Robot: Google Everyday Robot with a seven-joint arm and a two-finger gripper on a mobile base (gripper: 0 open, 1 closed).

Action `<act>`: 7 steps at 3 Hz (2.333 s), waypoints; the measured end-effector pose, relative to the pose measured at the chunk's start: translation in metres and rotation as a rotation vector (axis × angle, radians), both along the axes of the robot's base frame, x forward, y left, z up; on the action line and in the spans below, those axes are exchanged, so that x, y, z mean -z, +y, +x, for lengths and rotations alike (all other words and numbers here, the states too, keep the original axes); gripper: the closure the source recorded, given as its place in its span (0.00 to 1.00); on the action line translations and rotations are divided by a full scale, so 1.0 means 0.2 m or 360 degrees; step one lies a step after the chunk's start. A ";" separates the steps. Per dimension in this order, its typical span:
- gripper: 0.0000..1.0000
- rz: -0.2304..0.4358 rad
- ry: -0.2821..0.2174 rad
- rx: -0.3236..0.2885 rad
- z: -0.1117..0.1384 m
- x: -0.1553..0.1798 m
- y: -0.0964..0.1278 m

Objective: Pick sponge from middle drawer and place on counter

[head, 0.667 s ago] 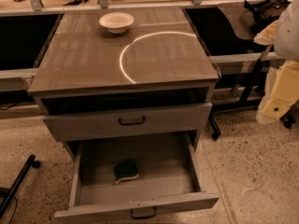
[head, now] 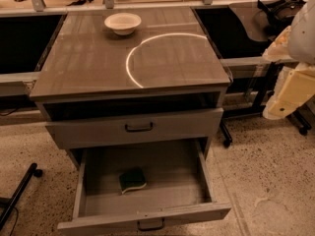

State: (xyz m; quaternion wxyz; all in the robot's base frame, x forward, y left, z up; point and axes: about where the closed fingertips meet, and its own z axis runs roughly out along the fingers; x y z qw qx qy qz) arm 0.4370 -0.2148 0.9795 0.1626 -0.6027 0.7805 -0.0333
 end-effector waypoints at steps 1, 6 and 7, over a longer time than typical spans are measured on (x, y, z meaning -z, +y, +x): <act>0.00 0.0000 0.0000 0.0000 0.00 0.00 0.00; 0.00 0.0171 0.0199 -0.0256 -0.16 0.70 0.20; 0.00 0.0227 0.0217 -0.0229 -0.16 0.75 0.21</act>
Offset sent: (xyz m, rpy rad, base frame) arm 0.0000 0.0000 0.0000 0.0000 0.0000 0.0000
